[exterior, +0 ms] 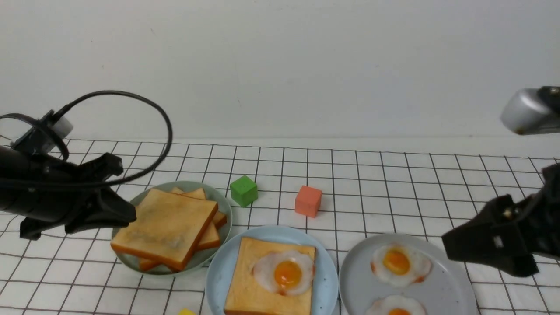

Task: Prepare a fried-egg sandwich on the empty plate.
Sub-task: Use the left arm to grab a slice of bread

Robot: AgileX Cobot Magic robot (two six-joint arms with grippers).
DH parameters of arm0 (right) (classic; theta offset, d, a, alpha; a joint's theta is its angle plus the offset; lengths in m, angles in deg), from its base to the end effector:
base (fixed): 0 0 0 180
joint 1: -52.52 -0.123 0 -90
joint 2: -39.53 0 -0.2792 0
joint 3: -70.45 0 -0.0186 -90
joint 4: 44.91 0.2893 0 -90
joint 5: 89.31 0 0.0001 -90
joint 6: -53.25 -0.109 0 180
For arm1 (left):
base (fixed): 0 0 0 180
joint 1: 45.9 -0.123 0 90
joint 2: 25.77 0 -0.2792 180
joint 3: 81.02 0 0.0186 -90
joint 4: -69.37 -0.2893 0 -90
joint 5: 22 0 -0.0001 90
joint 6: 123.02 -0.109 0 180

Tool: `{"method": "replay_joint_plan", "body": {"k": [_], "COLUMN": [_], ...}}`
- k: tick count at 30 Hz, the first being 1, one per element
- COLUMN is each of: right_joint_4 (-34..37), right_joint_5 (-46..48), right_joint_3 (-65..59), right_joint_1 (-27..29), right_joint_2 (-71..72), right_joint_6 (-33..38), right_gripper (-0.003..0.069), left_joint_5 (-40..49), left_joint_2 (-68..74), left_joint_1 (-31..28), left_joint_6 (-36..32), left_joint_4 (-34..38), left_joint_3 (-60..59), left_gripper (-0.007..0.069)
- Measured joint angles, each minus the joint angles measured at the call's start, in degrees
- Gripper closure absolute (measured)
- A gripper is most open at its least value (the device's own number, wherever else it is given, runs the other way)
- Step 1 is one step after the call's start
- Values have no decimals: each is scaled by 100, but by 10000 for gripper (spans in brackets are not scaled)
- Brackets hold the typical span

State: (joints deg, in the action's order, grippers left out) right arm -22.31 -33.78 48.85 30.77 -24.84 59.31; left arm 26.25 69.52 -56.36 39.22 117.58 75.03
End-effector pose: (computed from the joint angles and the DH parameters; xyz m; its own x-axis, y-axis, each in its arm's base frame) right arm 0.2043 0.1187 0.3351 -0.7670 -0.1781 -0.6164 -0.4507 0.8333 0.3201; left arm 0.3297 -0.0008 0.1932 -0.8730 -0.4353 -0.2201 -0.2235 0.7581 -0.6126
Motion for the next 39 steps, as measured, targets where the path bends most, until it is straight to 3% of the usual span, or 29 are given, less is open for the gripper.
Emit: {"method": "replay_joint_plan", "body": {"k": [1,3,7,9,10,11,16,19,26,33,35,39], "right_joint_4": [18,357,611,700,706,719,750,750,750,767,767,767], "right_joint_5": [0,-22,-45,-45,-45,-45,-45,-39,-16,4,34,171], "right_joint_3": [-16,-129,-224,-260,-269,-275,-275,-275,-275,-275,-275,-275], "right_joint_1": [0,0,0,0,0,0,0,0,0,0,0,0], "right_joint_2": [27,378,582,644,644,655,661,661,665,672,672,672], "right_joint_6": [18,271,590,722,737,757,774,774,774,774,774,762], "right_gripper": [98,99,99,99,99,99,99,99,99,99,99,99], "left_joint_5": [0,-56,-314,-541,-582,-768,-833,-748,-743,-681,-614,-365], "left_joint_2": [34,420,672,821,841,947,1252,1466,1720,1726,1726,1454], "left_joint_1": [-30,-333,-395,-395,-395,-395,-395,-395,-395,-395,-395,-395], "left_joint_6": [-28,-183,-392,-806,-893,-1340,-2279,-2678,-2945,-3052,-3052,-2954], "left_joint_4": [22,109,181,308,326,449,1051,1387,1510,1422,1403,1341], "left_joint_3": [0,0,22,57,57,63,65,69,69,89,89,89], "left_gripper": [549,491,371,258,240,167,123,138,272,554,601,607]}}
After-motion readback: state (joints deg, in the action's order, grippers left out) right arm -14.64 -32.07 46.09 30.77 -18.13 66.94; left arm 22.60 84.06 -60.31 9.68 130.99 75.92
